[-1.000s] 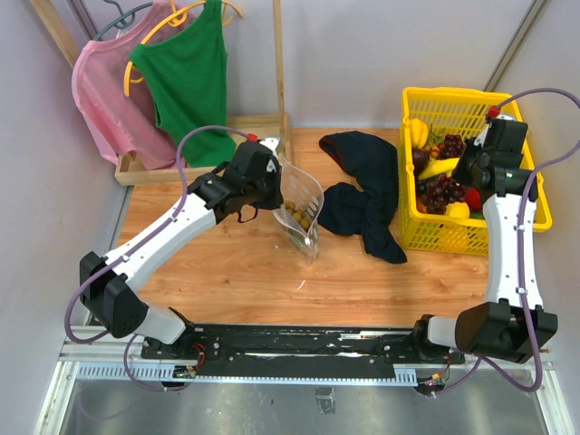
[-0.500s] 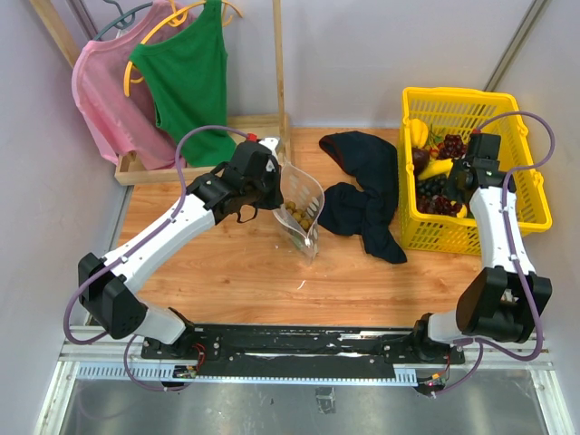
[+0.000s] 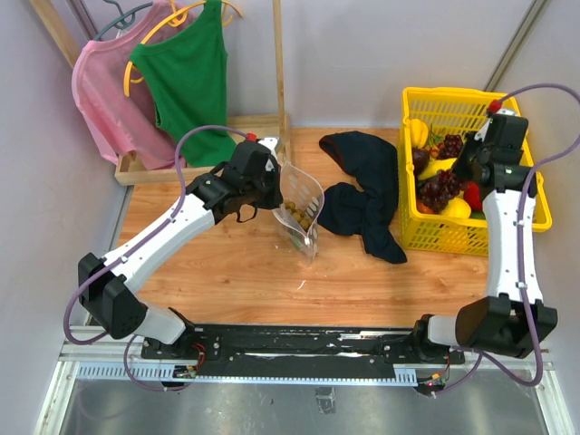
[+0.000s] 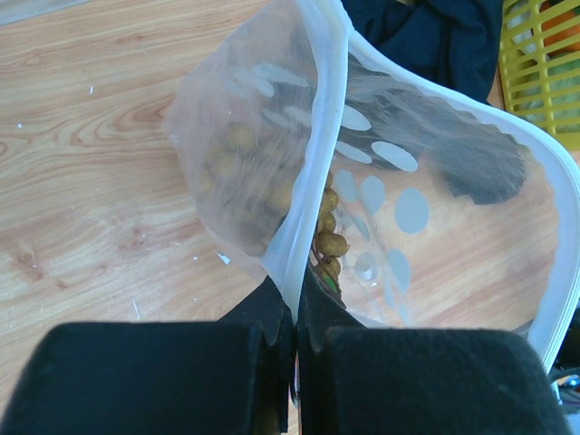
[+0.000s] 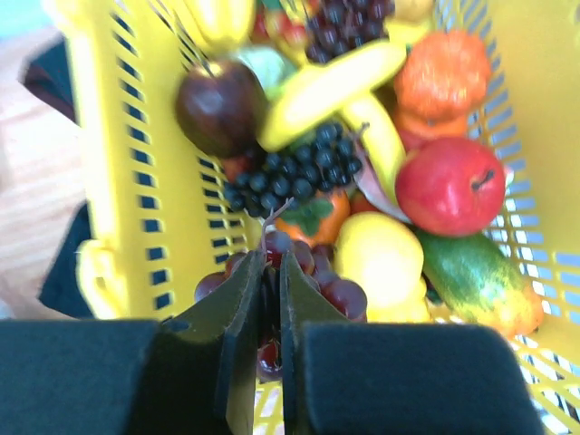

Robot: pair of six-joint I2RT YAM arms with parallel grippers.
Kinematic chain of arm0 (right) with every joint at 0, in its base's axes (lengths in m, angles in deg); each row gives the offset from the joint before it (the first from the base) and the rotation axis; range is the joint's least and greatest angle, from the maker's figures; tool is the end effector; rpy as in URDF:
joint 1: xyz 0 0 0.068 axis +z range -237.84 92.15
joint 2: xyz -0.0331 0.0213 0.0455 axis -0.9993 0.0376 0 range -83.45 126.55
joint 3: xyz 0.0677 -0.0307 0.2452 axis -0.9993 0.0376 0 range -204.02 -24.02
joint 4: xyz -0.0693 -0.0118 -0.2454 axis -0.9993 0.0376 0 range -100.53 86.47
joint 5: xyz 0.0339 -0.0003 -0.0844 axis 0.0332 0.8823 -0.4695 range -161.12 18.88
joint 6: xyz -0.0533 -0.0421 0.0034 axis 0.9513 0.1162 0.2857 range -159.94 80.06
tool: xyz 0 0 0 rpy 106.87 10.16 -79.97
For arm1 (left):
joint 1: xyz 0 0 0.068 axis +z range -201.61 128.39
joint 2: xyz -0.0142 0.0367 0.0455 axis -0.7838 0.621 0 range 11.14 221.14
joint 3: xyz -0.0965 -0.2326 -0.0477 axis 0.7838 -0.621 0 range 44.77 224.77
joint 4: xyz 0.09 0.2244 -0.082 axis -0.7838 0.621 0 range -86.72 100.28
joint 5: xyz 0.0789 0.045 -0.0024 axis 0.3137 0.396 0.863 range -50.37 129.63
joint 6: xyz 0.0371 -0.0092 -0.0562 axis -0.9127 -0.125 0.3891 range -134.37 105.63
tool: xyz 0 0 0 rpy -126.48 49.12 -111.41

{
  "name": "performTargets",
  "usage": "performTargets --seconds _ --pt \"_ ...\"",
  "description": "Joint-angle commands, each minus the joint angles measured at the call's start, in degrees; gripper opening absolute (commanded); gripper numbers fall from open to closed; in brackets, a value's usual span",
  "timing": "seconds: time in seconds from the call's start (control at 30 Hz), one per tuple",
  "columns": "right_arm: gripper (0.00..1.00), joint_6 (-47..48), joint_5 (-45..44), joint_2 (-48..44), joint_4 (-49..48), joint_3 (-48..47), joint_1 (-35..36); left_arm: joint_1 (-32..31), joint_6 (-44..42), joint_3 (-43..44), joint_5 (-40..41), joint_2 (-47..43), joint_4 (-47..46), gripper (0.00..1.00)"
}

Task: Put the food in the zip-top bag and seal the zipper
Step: Pick up the fake fruit from the bin.

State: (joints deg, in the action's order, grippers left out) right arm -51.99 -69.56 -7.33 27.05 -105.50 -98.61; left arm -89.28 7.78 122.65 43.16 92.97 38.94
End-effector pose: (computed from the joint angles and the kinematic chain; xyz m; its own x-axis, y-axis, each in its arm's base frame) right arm 0.2964 -0.0549 0.3664 -0.4781 0.3033 -0.8243 0.2697 0.9438 0.1908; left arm 0.2599 -0.1964 0.3195 -0.6831 0.0521 -0.7284 0.3399 0.9055 -0.2540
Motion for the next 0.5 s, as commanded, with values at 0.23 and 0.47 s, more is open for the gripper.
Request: performTargets --seconds 0.23,0.47 --pt "0.01 -0.24 5.58 -3.83 -0.63 -11.55 0.71 0.49 -1.44 0.50 -3.95 -1.71 -2.26 0.00" --pt "0.01 -0.17 6.98 -4.37 0.33 -14.18 2.52 0.49 -1.15 3.10 -8.44 -0.34 -2.65 0.00"
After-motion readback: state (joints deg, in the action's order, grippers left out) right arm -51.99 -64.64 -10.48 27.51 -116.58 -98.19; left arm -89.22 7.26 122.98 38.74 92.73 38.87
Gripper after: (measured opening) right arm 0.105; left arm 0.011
